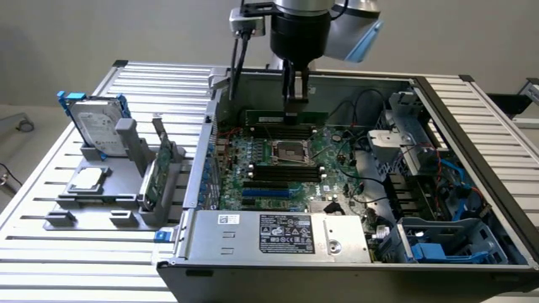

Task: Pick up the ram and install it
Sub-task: 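Pick up the ram and move it above insertion slot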

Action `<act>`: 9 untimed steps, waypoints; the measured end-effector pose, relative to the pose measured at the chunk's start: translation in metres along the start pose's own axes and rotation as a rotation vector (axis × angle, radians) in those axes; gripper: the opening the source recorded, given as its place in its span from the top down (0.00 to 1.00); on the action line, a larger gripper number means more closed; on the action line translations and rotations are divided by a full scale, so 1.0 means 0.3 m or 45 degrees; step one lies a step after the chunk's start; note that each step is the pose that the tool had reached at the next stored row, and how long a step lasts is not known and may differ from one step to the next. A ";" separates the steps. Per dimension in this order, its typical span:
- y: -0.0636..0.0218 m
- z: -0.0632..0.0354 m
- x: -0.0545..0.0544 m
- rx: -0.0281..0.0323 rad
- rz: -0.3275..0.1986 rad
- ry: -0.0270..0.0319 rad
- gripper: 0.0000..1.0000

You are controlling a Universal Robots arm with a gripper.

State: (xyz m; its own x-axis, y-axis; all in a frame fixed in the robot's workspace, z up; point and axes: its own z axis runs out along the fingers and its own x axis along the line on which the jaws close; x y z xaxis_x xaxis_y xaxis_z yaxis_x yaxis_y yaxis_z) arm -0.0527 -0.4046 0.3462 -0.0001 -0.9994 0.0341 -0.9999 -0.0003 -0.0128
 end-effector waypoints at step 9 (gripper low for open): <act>-0.032 0.055 -0.002 -0.0034 0.091 -0.0049 0.86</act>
State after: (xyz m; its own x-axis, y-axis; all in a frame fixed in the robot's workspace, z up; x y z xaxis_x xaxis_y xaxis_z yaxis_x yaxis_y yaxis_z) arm -0.0429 -0.4046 0.3299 -0.0718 -0.9970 0.0294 -0.9974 0.0714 -0.0124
